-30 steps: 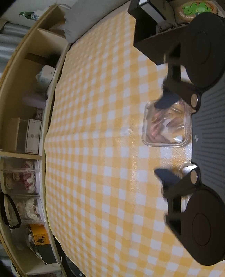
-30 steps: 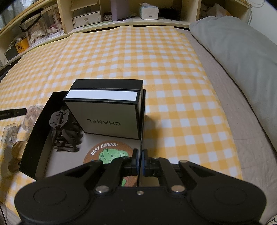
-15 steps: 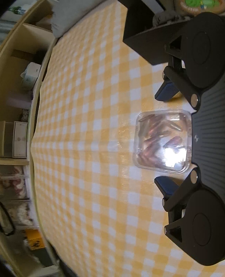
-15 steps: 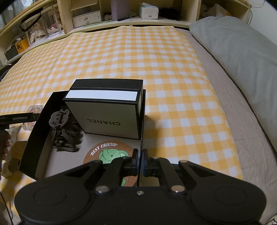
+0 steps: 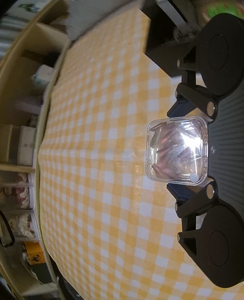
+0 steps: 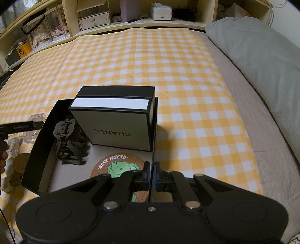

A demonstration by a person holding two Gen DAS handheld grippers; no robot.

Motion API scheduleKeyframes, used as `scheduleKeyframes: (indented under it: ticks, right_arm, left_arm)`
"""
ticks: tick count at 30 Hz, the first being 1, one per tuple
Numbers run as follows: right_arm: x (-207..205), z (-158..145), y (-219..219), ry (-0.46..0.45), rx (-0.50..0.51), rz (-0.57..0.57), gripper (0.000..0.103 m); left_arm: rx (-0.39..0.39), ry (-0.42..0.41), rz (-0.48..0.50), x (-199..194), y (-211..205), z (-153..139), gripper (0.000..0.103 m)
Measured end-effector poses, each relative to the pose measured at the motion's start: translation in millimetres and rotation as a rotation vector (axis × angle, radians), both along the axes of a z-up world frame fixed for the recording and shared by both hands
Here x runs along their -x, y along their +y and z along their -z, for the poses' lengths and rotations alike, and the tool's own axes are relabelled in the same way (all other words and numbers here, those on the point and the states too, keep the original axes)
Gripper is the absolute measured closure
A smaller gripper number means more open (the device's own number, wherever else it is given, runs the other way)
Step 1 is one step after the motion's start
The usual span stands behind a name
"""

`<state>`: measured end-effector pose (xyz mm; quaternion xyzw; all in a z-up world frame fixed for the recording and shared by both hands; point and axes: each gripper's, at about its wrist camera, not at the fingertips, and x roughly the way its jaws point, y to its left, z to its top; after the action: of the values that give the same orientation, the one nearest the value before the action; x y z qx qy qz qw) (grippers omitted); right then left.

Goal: Organize rigid objects
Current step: 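Lower the pink-item case into the black tray, open left gripper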

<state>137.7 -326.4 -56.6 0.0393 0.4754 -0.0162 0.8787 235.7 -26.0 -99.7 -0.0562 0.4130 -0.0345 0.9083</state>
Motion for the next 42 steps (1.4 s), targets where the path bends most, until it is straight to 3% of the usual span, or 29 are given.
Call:
scheduleKeyframes:
  ticks: [5, 10, 20, 29, 42]
  right_arm:
    - [0, 0, 0, 0.000, 0.001, 0.000, 0.099]
    - [0, 0, 0, 0.000, 0.001, 0.000, 0.099]
    - [0, 0, 0, 0.000, 0.000, 0.000, 0.099]
    - [0, 0, 0, 0.001, 0.003, 0.000, 0.099]
    - [1, 0, 1, 0.000, 0.005, -0.001, 0.099]
  left_arm:
    - [0.162, -0.029, 0.003, 21, -2, -45, 0.028]
    - [0.255, -0.008, 0.103, 54, -33, -68, 0.028]
    - [0.267, 0.053, 0.251, 100, -88, -59, 0.028]
    - [0.248, 0.026, 0.227, 95, -94, -48, 0.028]
    - [0.251, 0.092, 0.237, 99, -96, -53, 0.018]
